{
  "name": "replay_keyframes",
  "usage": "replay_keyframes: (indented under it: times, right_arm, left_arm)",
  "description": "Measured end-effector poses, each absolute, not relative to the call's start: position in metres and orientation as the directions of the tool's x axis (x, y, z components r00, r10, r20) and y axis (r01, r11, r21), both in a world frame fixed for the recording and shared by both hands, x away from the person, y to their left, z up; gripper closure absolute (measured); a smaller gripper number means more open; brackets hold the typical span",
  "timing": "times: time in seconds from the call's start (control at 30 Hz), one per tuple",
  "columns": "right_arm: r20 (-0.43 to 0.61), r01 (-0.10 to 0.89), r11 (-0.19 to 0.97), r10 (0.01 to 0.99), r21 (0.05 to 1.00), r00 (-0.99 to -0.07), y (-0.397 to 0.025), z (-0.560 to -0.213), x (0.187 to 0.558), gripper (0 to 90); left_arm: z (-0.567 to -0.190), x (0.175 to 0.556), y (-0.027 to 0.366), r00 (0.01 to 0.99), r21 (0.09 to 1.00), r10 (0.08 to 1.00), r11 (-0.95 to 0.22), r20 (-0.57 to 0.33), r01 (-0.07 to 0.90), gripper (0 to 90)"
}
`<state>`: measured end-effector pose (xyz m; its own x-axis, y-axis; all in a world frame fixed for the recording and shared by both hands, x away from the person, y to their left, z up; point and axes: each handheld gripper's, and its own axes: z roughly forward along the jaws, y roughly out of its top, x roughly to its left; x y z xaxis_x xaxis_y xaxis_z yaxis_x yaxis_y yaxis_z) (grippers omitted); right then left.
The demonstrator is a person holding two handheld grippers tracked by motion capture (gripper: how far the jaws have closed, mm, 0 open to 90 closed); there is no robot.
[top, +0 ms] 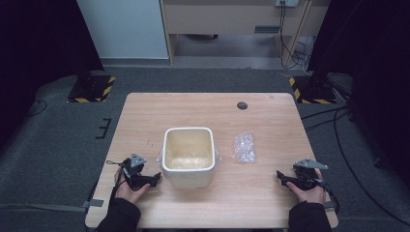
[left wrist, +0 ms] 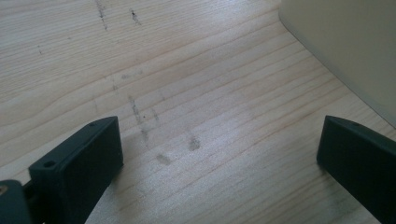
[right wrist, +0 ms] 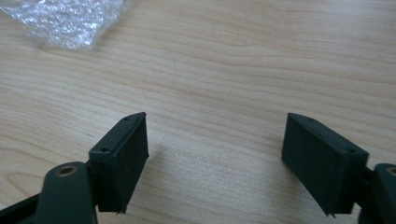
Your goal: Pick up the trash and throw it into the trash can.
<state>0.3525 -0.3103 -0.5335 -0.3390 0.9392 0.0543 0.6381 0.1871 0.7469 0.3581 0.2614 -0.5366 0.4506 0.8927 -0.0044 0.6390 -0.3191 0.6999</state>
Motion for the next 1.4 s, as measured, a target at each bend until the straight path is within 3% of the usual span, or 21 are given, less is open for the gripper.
replay_keyframes:
  times: [0.5, 1.4]
  right_arm:
    - [0.073, 0.475, 0.093, 0.945, 0.875, -0.32, -0.306, -0.494, 0.338, 21.0]
    - [0.071, 0.346, 0.07, 0.923, 0.936, -0.378, -0.281, -0.437, 0.347, 21.4]
  left_arm:
    - [-0.537, 0.358, 0.261, 0.451, 0.7, 0.893, -0.319, -0.004, 0.639, 0.0]
    - [-0.537, 0.358, 0.261, 0.448, 0.7, 0.894, -0.318, -0.003, 0.639, 0.0]
